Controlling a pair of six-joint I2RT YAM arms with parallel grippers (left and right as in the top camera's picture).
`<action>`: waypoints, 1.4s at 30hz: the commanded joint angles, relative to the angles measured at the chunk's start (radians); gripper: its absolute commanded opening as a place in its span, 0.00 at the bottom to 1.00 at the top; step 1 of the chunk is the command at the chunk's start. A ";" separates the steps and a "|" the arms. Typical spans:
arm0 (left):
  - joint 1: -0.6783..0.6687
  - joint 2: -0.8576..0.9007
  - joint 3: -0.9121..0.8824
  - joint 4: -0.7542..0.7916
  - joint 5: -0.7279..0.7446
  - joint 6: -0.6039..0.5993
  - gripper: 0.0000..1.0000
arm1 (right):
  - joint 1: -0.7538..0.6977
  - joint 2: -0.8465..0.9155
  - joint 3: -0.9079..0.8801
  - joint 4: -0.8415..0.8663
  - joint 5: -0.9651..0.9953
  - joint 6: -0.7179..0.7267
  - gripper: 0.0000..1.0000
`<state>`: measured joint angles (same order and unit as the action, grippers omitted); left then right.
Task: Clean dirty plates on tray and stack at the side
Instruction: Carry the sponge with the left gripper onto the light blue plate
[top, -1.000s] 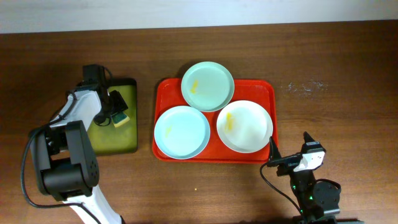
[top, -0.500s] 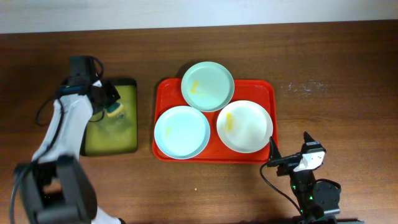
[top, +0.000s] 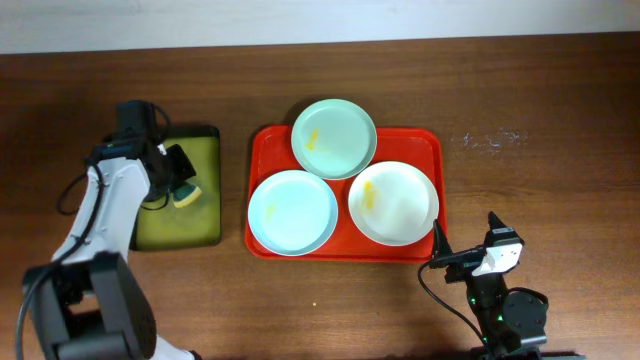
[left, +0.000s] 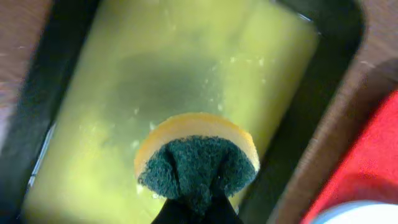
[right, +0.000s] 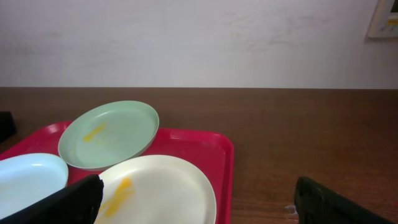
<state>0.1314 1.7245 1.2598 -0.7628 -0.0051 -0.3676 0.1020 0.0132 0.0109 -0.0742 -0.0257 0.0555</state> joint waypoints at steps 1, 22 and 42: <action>0.000 -0.215 0.074 -0.010 0.037 -0.006 0.00 | 0.008 -0.004 -0.005 -0.005 0.005 0.002 0.99; -0.239 -0.304 0.031 -0.179 0.334 0.115 0.00 | 0.008 -0.004 -0.005 -0.005 0.005 0.002 0.99; -0.587 0.067 -0.270 0.418 -0.037 -0.066 0.37 | 0.008 -0.004 -0.005 -0.005 0.004 0.002 0.99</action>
<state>-0.4534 1.7809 0.9833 -0.3519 0.0303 -0.4183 0.1020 0.0132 0.0109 -0.0742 -0.0261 0.0547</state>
